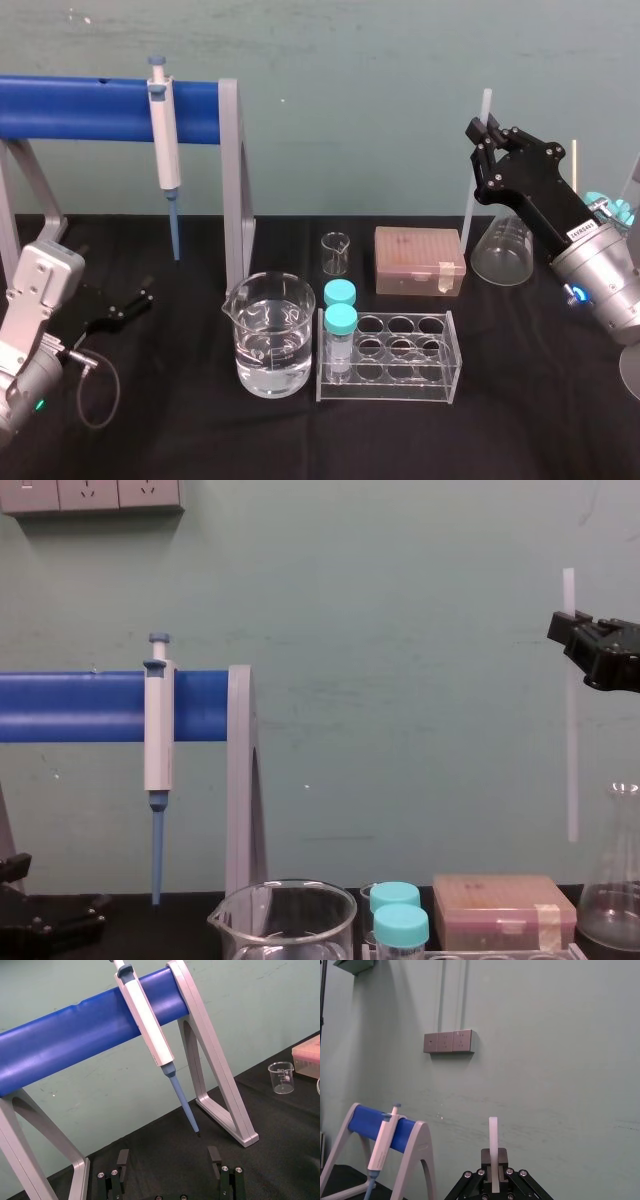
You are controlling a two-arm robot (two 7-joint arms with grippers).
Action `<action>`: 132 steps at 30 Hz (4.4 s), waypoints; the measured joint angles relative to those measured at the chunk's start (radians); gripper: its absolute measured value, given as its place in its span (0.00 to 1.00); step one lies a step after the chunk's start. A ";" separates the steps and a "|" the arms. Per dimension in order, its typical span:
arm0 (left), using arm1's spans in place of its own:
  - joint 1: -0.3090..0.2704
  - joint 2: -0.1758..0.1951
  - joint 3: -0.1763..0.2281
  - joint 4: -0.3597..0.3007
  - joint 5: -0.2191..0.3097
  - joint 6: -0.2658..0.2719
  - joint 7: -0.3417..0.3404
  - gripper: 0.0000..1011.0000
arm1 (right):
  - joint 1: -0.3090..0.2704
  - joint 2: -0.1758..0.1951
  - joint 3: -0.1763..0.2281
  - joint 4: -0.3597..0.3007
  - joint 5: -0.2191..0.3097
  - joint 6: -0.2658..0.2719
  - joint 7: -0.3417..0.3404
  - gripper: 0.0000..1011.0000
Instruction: Pick up the stirring rod with one hand, then place it down.
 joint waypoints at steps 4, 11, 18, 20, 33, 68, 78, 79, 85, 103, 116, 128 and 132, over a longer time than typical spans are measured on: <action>0.000 0.000 0.000 0.000 0.000 0.000 0.000 0.99 | 0.001 0.000 -0.001 0.002 0.000 0.000 0.000 0.07; 0.000 0.000 0.000 0.000 0.000 0.000 0.000 0.99 | 0.004 0.000 -0.003 0.006 -0.001 0.001 0.002 0.07; 0.000 0.000 0.000 0.000 0.000 0.000 0.000 0.99 | 0.007 0.000 -0.004 0.012 -0.001 0.002 0.004 0.07; 0.000 0.000 0.000 0.000 0.000 0.000 0.000 0.99 | 0.008 0.000 -0.005 0.012 -0.001 0.003 0.005 0.07; 0.000 0.000 0.000 0.000 0.000 0.000 0.000 0.99 | 0.016 0.004 -0.010 0.022 0.011 0.012 0.021 0.07; 0.000 0.000 0.000 0.000 0.000 0.000 0.000 0.99 | 0.071 0.042 -0.164 0.223 0.197 -0.024 0.273 0.07; 0.000 0.000 0.000 0.000 0.000 0.000 0.000 0.99 | 0.079 0.026 -0.185 0.272 0.175 -0.048 0.251 0.07; 0.000 0.000 0.000 0.000 0.000 0.000 0.000 0.99 | 0.077 0.024 -0.186 0.276 0.172 -0.050 0.249 0.07; 0.000 0.000 0.000 0.000 0.000 0.000 0.000 0.99 | 0.070 0.019 -0.187 0.283 0.165 -0.054 0.237 0.07; 0.000 0.000 0.000 0.000 0.000 0.000 0.000 0.99 | 0.040 0.010 -0.182 0.280 0.148 -0.039 0.208 0.07; 0.000 0.000 0.000 0.000 0.000 0.000 0.000 0.99 | 0.035 0.010 -0.187 0.278 0.129 -0.034 0.198 0.07; 0.000 0.000 0.000 0.000 0.000 0.000 0.000 0.99 | 0.036 0.010 -0.186 0.278 0.133 -0.033 0.199 0.29; 0.000 0.000 0.000 0.000 0.000 0.000 0.000 0.99 | 0.036 0.010 -0.186 0.278 0.134 -0.033 0.200 0.41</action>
